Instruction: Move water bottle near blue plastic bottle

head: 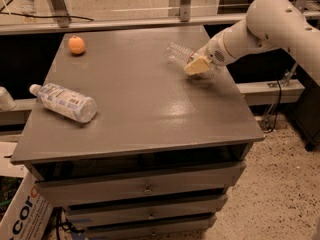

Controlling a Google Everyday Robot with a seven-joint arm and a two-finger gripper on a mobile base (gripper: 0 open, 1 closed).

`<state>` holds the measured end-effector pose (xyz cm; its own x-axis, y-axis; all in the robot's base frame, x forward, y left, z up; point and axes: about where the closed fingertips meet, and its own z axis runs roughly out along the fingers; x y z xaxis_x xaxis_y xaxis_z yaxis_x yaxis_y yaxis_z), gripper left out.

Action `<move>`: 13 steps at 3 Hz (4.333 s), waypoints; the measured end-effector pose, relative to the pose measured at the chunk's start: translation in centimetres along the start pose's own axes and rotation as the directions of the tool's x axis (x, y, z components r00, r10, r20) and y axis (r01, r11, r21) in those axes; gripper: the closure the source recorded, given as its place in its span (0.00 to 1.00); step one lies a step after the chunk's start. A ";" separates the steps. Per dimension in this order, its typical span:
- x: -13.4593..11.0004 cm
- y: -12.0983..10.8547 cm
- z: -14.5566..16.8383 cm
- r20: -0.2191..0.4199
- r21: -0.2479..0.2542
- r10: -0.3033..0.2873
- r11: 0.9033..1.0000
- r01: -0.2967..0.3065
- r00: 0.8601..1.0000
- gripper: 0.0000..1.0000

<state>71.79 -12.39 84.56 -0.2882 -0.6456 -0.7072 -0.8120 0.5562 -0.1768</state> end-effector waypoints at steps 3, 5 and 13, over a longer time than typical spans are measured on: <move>-6.7 5.7 -0.1 0.114 -0.150 -0.181 0.969 0.197 0.977 1.00; -11.0 14.3 0.5 0.251 -0.264 -0.371 0.862 0.432 0.894 1.00; -12.4 23.0 8.2 0.209 -0.435 -0.730 0.526 0.730 0.651 0.82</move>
Offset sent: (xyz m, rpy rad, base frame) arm -0.0230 0.0660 0.0505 0.0429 -0.0561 0.2664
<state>60.82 12.73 83.63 0.5113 -0.7170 -0.4737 -0.8588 -0.4066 -0.3116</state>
